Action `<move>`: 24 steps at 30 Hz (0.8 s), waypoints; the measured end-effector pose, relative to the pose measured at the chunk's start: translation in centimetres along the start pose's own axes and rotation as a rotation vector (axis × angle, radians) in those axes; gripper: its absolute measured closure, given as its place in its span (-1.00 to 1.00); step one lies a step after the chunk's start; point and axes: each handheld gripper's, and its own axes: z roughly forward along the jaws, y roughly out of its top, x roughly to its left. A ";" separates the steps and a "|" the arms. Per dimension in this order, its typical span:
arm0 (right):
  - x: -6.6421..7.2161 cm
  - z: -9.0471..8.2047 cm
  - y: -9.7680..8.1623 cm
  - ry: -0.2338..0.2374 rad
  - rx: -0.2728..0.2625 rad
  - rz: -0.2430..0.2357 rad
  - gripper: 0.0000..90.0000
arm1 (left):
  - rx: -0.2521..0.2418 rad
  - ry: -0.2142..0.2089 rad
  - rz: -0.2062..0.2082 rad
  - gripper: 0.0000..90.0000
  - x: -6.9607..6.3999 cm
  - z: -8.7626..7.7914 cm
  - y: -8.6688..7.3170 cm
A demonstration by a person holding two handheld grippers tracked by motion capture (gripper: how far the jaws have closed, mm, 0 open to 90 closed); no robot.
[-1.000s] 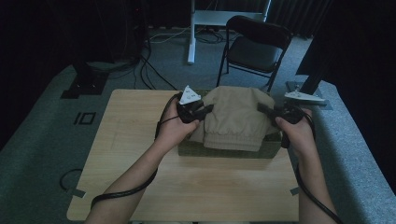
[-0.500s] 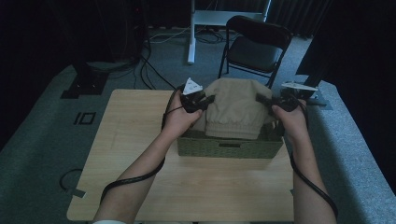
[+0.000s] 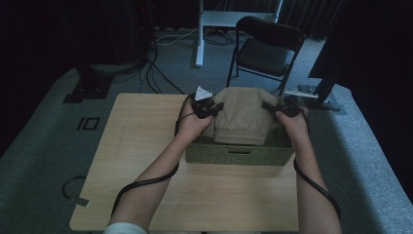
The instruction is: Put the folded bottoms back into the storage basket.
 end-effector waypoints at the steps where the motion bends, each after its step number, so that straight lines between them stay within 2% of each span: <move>1: -0.2 0.3 -0.2 -0.010 0.000 0.001 0.76 | 0.003 0.001 -0.006 0.79 0.1 0.4 -0.3; 10: -1.8 3.0 -2.6 -0.067 0.074 0.000 0.76 | 0.074 0.020 -0.027 0.78 0.6 3.0 -3.0; 11: -1.9 3.2 -2.9 -0.069 0.080 0.000 0.76 | 0.077 0.019 -0.043 0.78 0.8 3.2 -3.2; 14: -2.1 3.7 -3.4 -0.067 0.082 0.004 0.75 | 0.090 0.021 -0.058 0.78 1.0 3.5 -3.7; 18: -2.5 4.5 -4.1 -0.079 0.105 0.019 0.75 | 0.123 0.035 -0.043 0.76 1.2 4.1 -4.5; 20: -2.6 5.1 -4.4 -0.094 0.130 0.021 0.75 | 0.155 0.032 -0.051 0.75 1.2 4.6 -4.7; 21: -2.8 5.7 -4.8 -0.105 0.147 0.041 0.75 | 0.162 0.030 -0.066 0.74 1.5 5.1 -4.9; 24: -3.0 6.2 -5.2 -0.115 0.150 0.058 0.75 | 0.176 0.033 -0.083 0.74 1.8 5.5 -5.0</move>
